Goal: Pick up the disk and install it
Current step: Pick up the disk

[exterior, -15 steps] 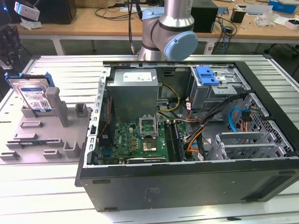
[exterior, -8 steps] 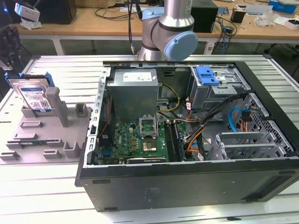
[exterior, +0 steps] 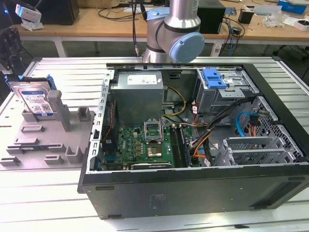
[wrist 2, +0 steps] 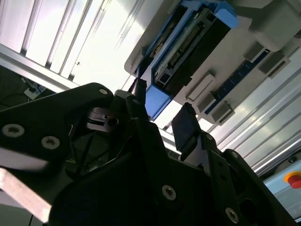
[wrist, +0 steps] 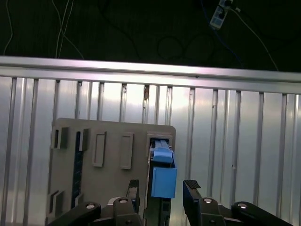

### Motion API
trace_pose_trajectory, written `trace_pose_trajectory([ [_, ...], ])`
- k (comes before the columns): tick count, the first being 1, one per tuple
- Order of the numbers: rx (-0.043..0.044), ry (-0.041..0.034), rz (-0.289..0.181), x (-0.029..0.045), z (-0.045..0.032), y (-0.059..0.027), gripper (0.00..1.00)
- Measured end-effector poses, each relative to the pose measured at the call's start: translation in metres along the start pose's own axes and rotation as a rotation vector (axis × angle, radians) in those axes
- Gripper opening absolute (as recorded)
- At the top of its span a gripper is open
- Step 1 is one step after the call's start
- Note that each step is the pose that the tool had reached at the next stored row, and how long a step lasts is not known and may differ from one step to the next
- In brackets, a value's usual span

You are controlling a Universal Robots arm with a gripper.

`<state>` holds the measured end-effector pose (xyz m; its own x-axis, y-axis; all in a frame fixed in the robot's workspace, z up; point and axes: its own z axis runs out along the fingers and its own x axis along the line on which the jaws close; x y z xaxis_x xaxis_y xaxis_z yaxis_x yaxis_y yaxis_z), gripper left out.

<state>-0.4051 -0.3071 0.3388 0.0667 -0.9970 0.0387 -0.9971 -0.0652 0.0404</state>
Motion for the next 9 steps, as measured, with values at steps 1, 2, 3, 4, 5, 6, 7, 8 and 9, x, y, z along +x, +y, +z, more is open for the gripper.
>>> trace_pose_trajectory([
  [1, -0.0001, -0.0001, -0.001, -0.0001, 0.0005, 0.0002, 0.50],
  [2, 0.0001, -0.0002, -0.002, -0.0002, 0.0010, 0.0004, 0.50],
  [3, 0.0003, -0.0004, -0.003, -0.0004, 0.0017, 0.0005, 0.50],
  [4, 0.0003, -0.0005, -0.003, -0.0005, 0.0022, 0.0005, 0.50],
  [5, 0.0004, -0.0007, -0.004, -0.0007, 0.0029, 0.0004, 0.50],
  [6, 0.0004, -0.0008, -0.005, -0.0008, 0.0038, 0.0004, 0.50],
  [7, 0.0005, -0.0009, -0.006, -0.0009, 0.0046, 0.0004, 0.50],
  [8, 0.0006, -0.0011, -0.006, -0.0009, 0.0051, 0.0004, 0.50],
  [9, 0.0006, -0.0012, -0.007, -0.0009, 0.0057, 0.0004, 0.50],
])
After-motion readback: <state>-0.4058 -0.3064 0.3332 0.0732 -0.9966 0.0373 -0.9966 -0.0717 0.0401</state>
